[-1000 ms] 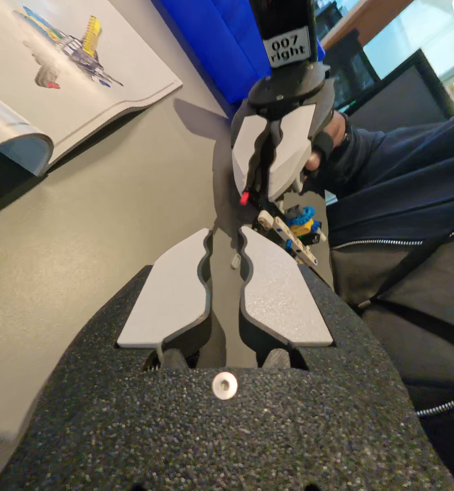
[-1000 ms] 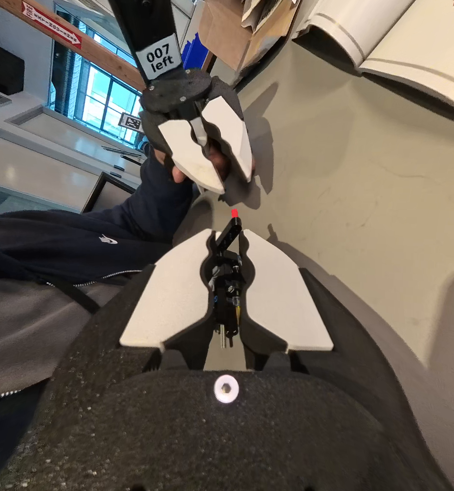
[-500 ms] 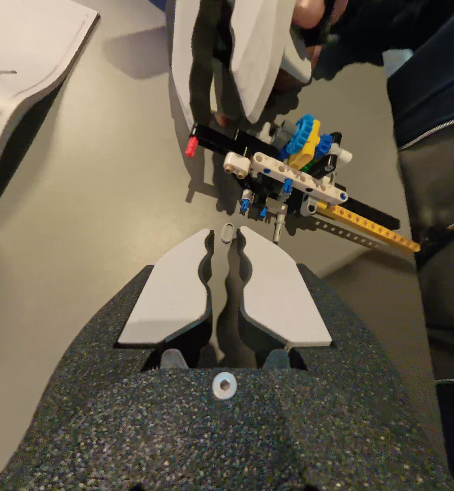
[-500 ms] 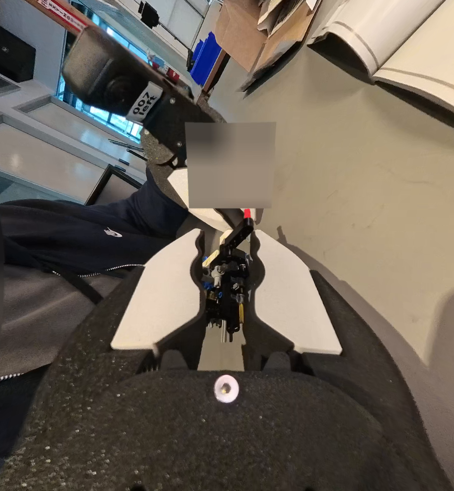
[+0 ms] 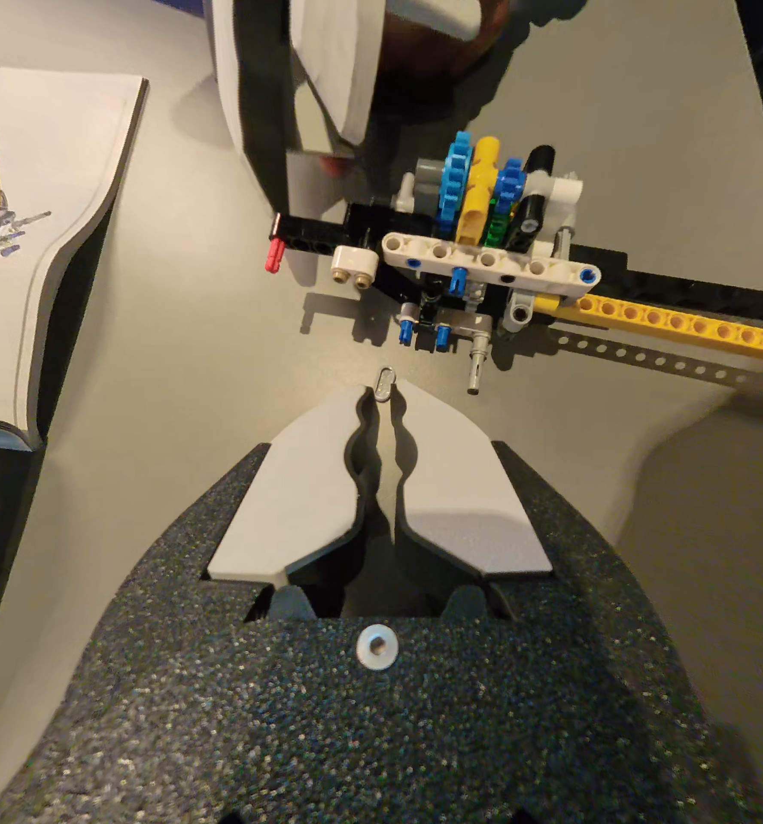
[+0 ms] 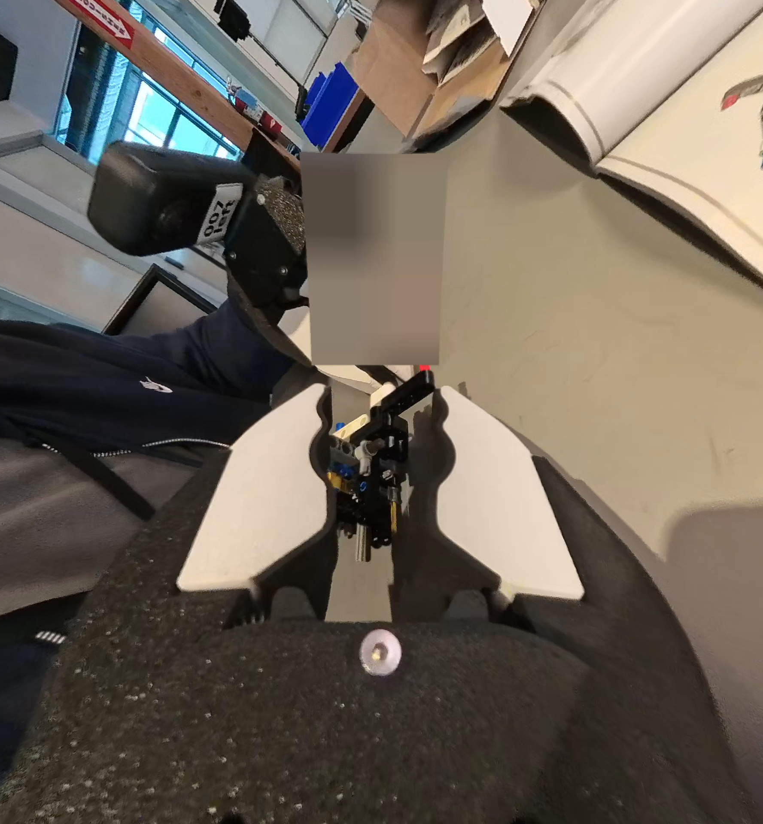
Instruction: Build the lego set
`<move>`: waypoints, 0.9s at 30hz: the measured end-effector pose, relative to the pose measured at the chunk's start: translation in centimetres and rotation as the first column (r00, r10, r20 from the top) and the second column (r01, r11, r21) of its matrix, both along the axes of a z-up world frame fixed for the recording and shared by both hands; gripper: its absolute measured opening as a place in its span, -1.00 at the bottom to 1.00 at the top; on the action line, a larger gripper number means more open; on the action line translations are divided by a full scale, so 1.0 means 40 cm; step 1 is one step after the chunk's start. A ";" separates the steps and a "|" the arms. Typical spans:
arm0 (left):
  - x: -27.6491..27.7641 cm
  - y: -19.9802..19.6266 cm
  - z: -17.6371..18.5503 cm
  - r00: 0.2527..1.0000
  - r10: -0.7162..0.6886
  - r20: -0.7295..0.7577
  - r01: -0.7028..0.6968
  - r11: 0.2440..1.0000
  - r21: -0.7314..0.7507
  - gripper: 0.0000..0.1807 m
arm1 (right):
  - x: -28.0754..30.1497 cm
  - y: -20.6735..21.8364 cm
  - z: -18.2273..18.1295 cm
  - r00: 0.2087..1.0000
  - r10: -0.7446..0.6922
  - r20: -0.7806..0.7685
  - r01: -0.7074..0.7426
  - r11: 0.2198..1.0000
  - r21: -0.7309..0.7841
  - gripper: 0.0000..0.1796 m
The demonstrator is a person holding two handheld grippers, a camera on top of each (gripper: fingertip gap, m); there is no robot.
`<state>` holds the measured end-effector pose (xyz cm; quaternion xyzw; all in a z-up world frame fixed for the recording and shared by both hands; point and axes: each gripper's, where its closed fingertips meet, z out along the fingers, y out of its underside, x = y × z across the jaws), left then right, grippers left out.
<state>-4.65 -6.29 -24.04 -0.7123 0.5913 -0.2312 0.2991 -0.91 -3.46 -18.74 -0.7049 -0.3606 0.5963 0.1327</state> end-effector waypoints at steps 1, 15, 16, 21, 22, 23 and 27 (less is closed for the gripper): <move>0.002 -0.001 0.000 1.000 -0.001 0.005 0.001 1.000 -0.007 -0.92 | 0.004 0.005 0.005 1.000 -0.007 -0.011 0.007 1.000 0.019 -0.52; 0.008 0.091 0.245 0.729 0.327 0.602 -0.139 0.931 -0.337 -0.93 | 0.004 0.005 0.144 0.986 0.023 -0.163 0.066 0.853 0.517 -0.59; 0.007 0.099 0.261 0.681 0.358 0.639 -0.132 0.918 -0.373 -0.93 | -0.001 0.012 0.156 0.985 0.009 -0.172 0.092 0.815 0.572 -0.60; -0.005 0.125 0.320 0.429 0.488 0.760 -0.021 0.847 -0.532 -0.93 | -0.046 0.059 0.199 0.977 -0.060 -0.205 0.205 0.544 0.814 -0.63; -0.008 0.128 0.324 0.395 0.504 0.768 -0.001 0.837 -0.548 -0.94 | -0.057 0.070 0.203 0.975 -0.071 -0.212 0.219 0.482 0.848 -0.61; -0.011 0.131 0.326 0.371 0.513 0.774 0.009 0.831 -0.556 -0.94 | -0.068 0.083 0.206 0.971 -0.088 -0.223 0.239 0.424 0.874 -0.59; -0.022 0.139 0.334 0.331 0.505 0.797 -0.008 0.846 -0.532 -0.94 | -0.108 0.077 0.215 0.955 -0.058 -0.292 0.290 0.391 0.873 -0.50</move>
